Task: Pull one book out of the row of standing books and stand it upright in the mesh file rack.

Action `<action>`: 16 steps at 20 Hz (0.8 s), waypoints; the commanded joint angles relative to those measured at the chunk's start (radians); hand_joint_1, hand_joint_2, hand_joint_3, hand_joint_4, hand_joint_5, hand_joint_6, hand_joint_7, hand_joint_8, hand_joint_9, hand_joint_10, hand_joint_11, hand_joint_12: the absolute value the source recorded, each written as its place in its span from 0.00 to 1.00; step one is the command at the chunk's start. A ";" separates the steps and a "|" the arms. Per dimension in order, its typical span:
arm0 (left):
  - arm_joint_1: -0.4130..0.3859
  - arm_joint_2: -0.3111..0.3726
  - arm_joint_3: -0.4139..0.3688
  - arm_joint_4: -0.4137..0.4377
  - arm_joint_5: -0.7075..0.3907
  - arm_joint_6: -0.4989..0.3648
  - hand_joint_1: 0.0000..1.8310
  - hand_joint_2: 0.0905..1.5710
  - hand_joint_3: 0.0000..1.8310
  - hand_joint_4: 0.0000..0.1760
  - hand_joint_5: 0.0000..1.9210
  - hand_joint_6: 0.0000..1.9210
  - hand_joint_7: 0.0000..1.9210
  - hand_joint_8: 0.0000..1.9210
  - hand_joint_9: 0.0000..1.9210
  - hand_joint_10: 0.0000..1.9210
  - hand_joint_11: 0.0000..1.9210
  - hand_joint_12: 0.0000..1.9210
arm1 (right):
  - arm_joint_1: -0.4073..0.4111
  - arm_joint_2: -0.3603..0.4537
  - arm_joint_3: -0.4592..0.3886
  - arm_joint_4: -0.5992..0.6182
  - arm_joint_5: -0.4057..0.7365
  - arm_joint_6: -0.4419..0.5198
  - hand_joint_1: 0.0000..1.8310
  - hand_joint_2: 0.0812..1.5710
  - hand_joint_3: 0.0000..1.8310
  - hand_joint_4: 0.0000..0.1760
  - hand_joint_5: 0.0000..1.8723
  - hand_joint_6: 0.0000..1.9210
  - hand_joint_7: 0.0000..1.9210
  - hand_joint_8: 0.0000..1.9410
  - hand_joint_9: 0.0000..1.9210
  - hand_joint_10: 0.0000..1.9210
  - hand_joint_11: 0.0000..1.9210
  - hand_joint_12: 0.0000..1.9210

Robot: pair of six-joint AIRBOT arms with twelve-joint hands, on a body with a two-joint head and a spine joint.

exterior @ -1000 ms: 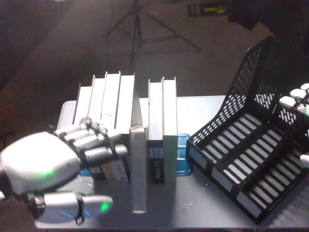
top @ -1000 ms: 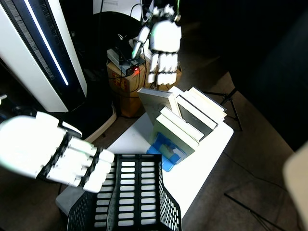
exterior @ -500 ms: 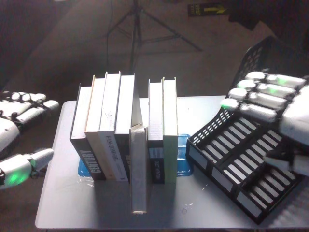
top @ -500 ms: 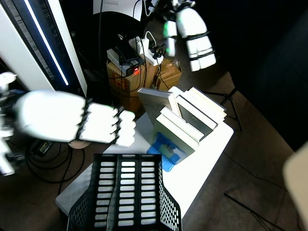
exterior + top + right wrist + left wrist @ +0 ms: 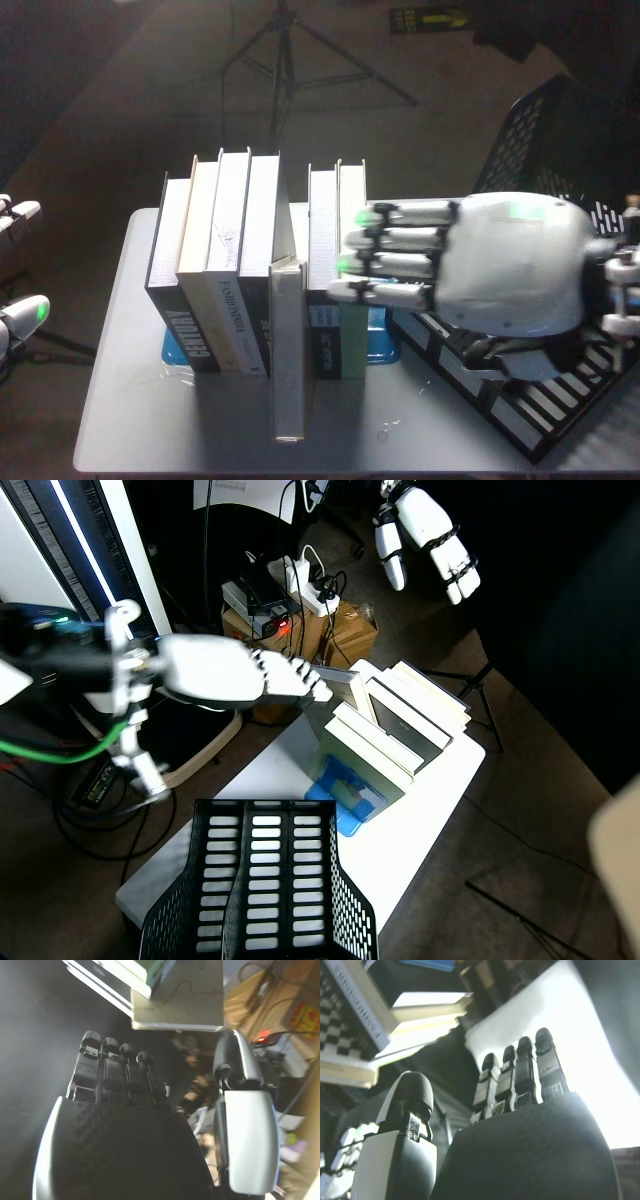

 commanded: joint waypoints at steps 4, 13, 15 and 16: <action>0.007 0.009 0.008 -0.025 -0.125 -0.003 0.11 0.88 0.00 0.29 0.05 0.00 0.00 0.00 0.00 0.00 0.00 0.00 | 0.018 -0.005 0.006 -0.014 0.068 -0.001 0.46 0.65 0.00 0.00 0.01 0.00 0.00 0.00 0.00 0.00 0.00 0.00; 0.048 0.003 0.008 -0.085 -0.146 -0.018 0.14 0.87 0.00 0.38 0.06 0.00 0.00 0.00 0.00 0.00 0.00 0.00 | 0.051 -0.109 0.031 -0.160 0.025 0.000 0.45 0.68 0.00 0.07 0.00 0.00 0.00 0.00 0.00 0.00 0.00 0.00; 0.060 0.000 0.008 -0.104 -0.154 -0.022 0.12 0.87 0.00 0.44 0.05 0.00 0.00 0.00 0.00 0.00 0.00 0.00 | 0.056 -0.150 0.049 -0.186 0.023 0.000 0.46 0.67 0.00 0.00 0.01 0.00 0.00 0.00 0.00 0.00 0.00 0.00; 0.062 0.000 0.008 -0.109 -0.156 -0.022 0.12 0.87 0.00 0.45 0.05 0.00 0.00 0.00 0.00 0.00 0.00 0.00 | 0.057 -0.166 0.054 -0.199 0.023 0.000 0.46 0.67 0.00 0.00 0.01 0.00 0.00 0.00 0.00 0.00 0.00 0.00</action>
